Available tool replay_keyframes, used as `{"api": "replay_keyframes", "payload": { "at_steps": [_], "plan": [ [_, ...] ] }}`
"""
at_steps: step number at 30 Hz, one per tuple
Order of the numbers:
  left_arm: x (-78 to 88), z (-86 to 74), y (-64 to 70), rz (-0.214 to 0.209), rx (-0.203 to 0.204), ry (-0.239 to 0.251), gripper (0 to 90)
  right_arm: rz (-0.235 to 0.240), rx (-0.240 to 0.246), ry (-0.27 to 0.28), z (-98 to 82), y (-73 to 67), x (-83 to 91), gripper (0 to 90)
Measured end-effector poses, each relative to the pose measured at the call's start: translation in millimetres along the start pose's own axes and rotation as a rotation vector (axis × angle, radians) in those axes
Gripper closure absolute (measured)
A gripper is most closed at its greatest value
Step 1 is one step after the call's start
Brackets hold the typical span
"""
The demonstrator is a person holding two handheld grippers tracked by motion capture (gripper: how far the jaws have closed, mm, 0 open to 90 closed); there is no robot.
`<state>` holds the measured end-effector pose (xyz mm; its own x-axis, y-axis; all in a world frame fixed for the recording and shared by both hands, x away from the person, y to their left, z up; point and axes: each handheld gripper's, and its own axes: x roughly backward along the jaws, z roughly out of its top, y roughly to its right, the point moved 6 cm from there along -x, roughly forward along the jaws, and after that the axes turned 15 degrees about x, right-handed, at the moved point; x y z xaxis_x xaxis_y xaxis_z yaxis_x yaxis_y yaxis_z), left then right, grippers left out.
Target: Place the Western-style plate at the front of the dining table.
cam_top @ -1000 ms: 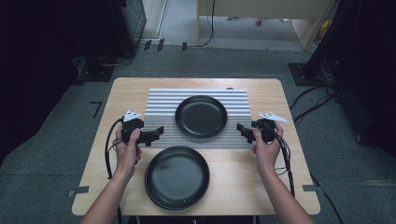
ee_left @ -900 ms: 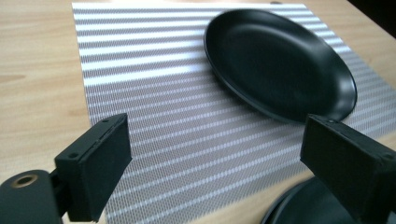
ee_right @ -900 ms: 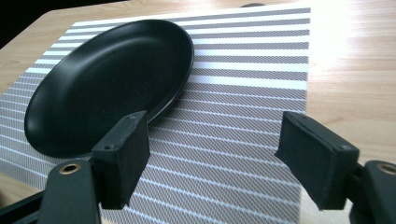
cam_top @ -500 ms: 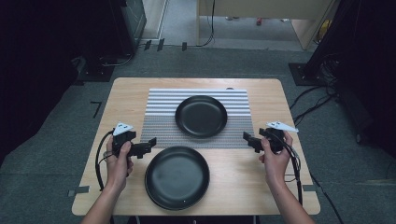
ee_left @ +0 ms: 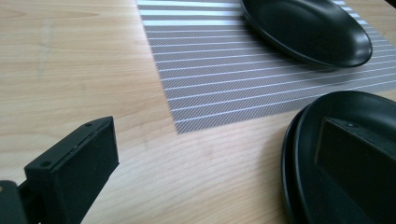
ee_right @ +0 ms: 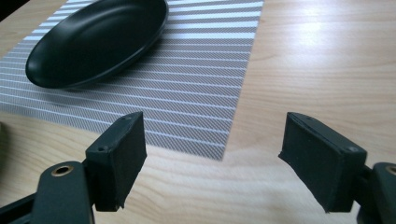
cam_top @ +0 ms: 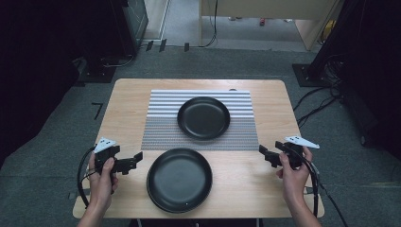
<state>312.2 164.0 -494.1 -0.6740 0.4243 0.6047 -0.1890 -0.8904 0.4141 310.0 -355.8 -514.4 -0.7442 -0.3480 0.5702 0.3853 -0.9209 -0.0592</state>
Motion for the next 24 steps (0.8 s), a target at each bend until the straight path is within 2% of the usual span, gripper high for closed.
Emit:
{"api": "replay_keyframes", "payload": {
  "at_steps": [7, 13, 17, 19, 23, 24],
  "plan": [
    [10.3, -6.0, -6.0, 0.009, -0.008, 0.005, 0.0, -0.007, -0.011, -0.006, -14.7, 6.5, 12.2, 21.3],
    [14.9, -15.6, -14.6, 0.020, 0.008, 0.003, 0.0, -0.016, -0.018, -0.009, -23.8, 12.0, 21.5, 21.3],
    [15.8, -23.6, -23.3, 0.043, 0.014, 0.001, 0.0, -0.035, -0.028, -0.016, -34.7, 20.2, 32.3, 21.3],
    [17.2, -30.4, -31.5, 0.054, 0.033, -0.006, 0.0, -0.043, -0.035, -0.022, -41.2, 24.3, 36.4, 21.3],
    [18.1, -36.4, -38.1, 0.068, 0.034, -0.011, 0.0, -0.052, -0.051, -0.039, -53.9, 30.7, 41.2, 21.4],
    [19.2, -40.6, -43.3, 0.086, 0.029, -0.014, 0.0, -0.055, -0.058, -0.048, -58.3, 32.5, 42.9, 21.4]
  ]
}}
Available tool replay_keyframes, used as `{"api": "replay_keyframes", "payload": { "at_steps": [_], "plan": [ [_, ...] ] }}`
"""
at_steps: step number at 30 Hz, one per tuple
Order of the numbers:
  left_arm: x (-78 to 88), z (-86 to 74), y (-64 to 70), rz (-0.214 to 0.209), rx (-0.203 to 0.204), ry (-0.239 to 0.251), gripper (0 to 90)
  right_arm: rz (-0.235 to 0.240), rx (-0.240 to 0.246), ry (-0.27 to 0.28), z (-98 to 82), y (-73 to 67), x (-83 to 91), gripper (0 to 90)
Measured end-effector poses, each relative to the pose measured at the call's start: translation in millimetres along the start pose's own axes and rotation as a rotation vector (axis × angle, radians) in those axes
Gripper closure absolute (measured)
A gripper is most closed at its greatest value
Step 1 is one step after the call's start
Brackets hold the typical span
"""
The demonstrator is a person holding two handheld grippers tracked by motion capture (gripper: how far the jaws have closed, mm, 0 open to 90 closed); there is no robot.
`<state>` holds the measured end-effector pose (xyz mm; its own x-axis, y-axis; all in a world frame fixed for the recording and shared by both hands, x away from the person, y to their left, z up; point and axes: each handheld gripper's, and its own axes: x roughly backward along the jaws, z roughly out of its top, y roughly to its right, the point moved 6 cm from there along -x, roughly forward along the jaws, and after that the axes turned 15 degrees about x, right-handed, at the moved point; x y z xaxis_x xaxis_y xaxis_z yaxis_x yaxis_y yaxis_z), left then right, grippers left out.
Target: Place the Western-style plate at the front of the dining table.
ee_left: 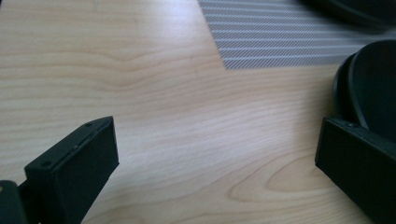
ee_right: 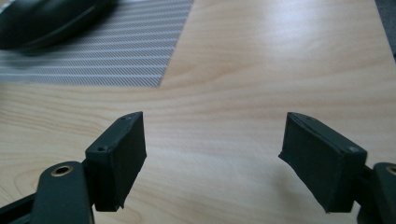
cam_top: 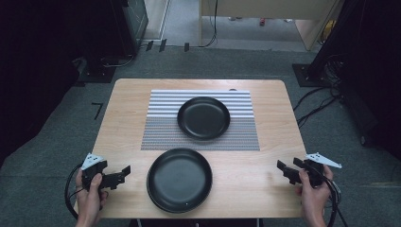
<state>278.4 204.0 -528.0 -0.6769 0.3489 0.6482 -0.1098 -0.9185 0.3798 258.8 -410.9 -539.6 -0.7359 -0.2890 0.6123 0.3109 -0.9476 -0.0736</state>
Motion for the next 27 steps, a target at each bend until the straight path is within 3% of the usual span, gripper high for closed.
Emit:
{"api": "replay_keyframes", "payload": {
  "at_steps": [11, 21, 27],
  "plan": [
    [5.4, -16.1, -27.2, 0.081, 0.006, -0.008, 0.0, -0.041, -0.003, -0.029, -26.8, 16.9, 14.4, 21.4],
    [5.7, -24.1, -42.1, 0.139, -0.006, 0.000, 0.0, -0.049, -0.006, -0.023, -39.1, 17.8, 19.5, 21.0],
    [2.1, -25.6, -40.7, 0.173, -0.045, -0.006, 0.0, -0.112, 0.071, -0.041, -40.9, 10.8, 15.7, 18.8]
  ]
}}
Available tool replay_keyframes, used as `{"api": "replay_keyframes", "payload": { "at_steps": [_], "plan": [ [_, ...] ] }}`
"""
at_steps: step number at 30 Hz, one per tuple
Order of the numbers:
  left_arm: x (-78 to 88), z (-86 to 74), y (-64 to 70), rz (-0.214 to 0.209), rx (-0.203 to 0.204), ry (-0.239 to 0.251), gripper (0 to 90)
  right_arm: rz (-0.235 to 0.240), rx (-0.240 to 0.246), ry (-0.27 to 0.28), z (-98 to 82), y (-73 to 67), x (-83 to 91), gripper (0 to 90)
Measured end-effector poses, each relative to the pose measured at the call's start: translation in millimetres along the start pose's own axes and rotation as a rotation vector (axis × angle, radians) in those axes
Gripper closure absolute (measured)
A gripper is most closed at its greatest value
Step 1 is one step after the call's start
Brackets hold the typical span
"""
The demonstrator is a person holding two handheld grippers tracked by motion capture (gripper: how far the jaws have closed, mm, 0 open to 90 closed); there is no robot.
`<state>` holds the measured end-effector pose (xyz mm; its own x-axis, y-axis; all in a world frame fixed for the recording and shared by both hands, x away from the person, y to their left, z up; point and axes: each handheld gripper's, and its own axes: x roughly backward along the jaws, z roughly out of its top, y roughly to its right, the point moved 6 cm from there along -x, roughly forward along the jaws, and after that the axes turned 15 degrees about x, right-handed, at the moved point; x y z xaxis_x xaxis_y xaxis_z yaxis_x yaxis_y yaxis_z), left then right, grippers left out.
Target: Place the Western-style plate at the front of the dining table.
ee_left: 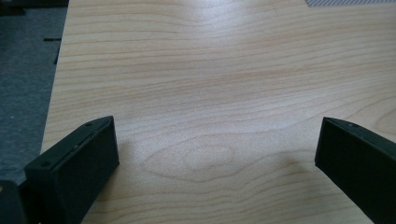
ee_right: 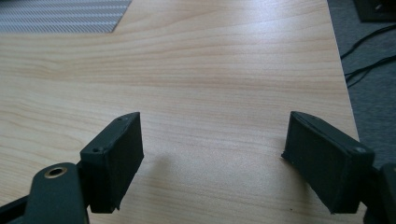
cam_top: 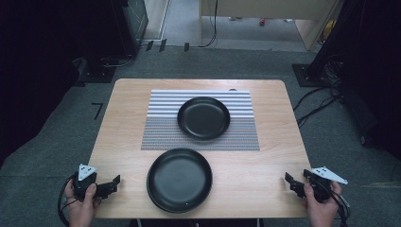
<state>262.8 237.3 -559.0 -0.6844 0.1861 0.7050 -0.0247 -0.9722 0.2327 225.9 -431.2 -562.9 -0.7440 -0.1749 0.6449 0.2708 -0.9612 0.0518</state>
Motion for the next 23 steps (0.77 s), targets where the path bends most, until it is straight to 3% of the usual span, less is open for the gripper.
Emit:
{"api": "replay_keyframes", "payload": {
  "at_steps": [1, 4, 5, 6, 7, 23],
  "plan": [
    [-1.5, -0.6, 1.0, 0.023, -0.025, -0.002, 0.0, -0.013, 0.017, -0.009, 0.1, -1.3, -0.7, 18.8],
    [-2.3, -1.9, 2.4, 0.034, -0.046, 0.000, 0.0, -0.033, 0.034, -0.020, 0.3, -2.9, -1.6, 18.9],
    [-2.2, -2.3, 2.1, 0.031, -0.047, 0.006, 0.0, -0.075, 0.060, -0.041, 0.8, -6.1, -3.7, 18.4],
    [-2.2, -2.3, 2.1, 0.031, -0.048, 0.006, 0.0, -0.095, 0.073, -0.051, 1.0, -7.6, -4.7, 13.0],
    [-2.2, -2.3, 2.1, 0.031, -0.048, 0.006, 0.0, -0.106, 0.051, -0.068, 0.8, -8.5, -6.2, 10.1],
    [-2.3, -2.3, 2.0, 0.031, -0.047, 0.006, 0.0, -0.110, 0.047, -0.072, 1.2, -9.3, -6.9, 9.3]
  ]
}}
